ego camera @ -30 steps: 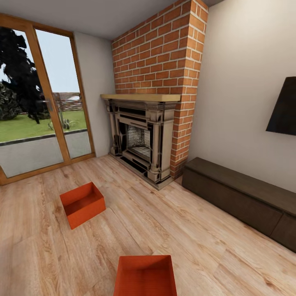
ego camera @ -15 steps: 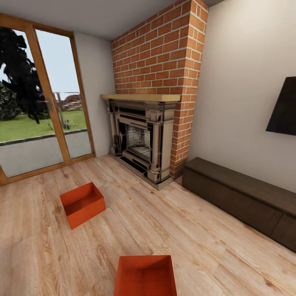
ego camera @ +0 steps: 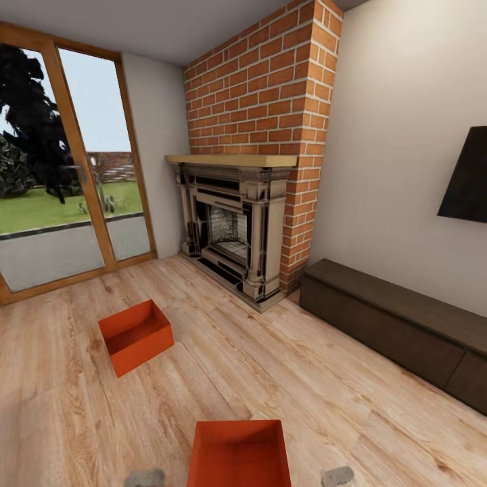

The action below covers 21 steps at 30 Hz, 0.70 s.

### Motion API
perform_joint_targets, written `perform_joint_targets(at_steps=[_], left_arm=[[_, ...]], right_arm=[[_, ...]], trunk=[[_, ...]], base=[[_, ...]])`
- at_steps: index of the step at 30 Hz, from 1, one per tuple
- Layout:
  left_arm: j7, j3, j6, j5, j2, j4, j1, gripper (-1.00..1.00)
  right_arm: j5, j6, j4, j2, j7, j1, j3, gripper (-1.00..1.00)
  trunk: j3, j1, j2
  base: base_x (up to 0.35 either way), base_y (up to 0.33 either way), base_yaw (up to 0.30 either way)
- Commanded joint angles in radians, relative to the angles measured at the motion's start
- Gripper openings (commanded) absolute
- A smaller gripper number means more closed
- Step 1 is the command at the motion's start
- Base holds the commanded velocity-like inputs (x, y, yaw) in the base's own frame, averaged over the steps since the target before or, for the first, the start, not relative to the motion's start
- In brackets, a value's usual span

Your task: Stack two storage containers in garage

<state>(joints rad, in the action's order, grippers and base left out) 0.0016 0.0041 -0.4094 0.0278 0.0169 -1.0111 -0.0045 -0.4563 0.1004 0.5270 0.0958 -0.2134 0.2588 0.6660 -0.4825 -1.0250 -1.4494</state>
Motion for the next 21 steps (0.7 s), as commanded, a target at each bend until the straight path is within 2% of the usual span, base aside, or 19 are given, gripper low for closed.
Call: perform_joint_targets(at_steps=[1, 6, 15, 21], left_arm=[[0.000, 0.001, -0.015, 0.003, 0.000, -0.019, 0.000, 1.00], [0.009, 0.001, -0.053, 0.003, 0.000, -0.081, 0.000, 1.00], [0.014, 0.002, -0.058, 0.008, -0.001, -0.079, 0.000, 1.00], [0.014, 0.002, -0.058, 0.009, -0.001, -0.051, 0.000, 1.00]], right_arm=[[-0.007, 0.007, 0.003, 0.002, -0.010, 0.006, 0.008, 1.00], [-0.007, 0.012, 0.005, -0.003, -0.014, 0.024, 0.007, 1.00], [-0.010, 0.013, 0.011, -0.011, -0.014, 0.041, 0.007, 1.00], [-0.023, 0.087, 0.011, -0.011, -0.015, 0.042, 0.006, 1.00]], trunk=[[-0.001, 0.000, -0.001], [-0.001, 0.000, -0.001], [-0.001, 0.000, -0.001], [-0.001, 0.000, -0.001]], base=[[0.000, 0.000, 0.000], [0.000, 0.000, 0.000], [0.000, 0.000, 0.000], [0.000, 0.000, 0.000]])
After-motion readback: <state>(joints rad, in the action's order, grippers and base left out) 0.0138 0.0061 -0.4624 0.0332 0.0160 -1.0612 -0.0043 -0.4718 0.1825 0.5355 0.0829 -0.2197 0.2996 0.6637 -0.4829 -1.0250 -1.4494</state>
